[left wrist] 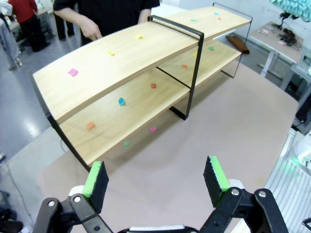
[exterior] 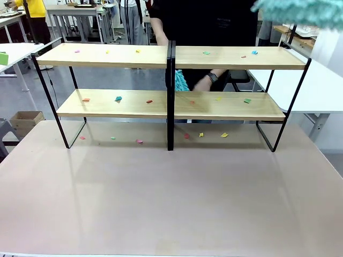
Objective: Clean the shelves.
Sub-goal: Pick up the Duster when the human hands it over.
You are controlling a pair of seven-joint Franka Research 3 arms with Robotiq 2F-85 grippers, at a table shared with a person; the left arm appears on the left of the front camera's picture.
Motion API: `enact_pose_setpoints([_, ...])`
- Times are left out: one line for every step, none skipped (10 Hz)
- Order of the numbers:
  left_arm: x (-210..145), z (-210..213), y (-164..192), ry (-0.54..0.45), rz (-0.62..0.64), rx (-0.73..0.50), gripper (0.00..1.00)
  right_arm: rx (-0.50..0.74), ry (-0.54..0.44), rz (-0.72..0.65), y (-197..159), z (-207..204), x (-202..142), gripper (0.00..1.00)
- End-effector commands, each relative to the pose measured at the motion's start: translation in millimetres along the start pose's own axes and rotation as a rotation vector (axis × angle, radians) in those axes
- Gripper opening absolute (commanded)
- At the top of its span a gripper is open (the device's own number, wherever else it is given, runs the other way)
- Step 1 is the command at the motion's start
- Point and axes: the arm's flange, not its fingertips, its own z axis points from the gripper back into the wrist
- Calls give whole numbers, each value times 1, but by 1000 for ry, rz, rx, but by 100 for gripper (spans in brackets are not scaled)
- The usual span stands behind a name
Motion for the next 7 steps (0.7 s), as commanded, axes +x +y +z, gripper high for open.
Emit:
enact_pose_setpoints([-1,-1,0,5,6,2,100,-30,-15,3,-26,16,-14,12])
enact_pose_setpoints([-1,-1,0,5,6,2,100,-25,-44,-11,-39,26,-26,12])
enact_pose_setpoints([-1,-1,0,5,6,2,100,-27,-85,-4,-56,39,-42,12])
enact_pose_setpoints([-1,-1,0,5,6,2,100,-19,-151,-55,-77,51,-57,12])
enact_pose_setpoints([-1,-1,0,5,6,2,100,-13,-210,-85,-92,58,-69,12])
enact_pose_setpoints([-1,-1,0,5,6,2,100,-6,-226,-93,-102,57,-78,12])
enact_pose_setpoints([-1,-1,0,5,6,2,100,-13,-238,-115,-108,55,-82,12])
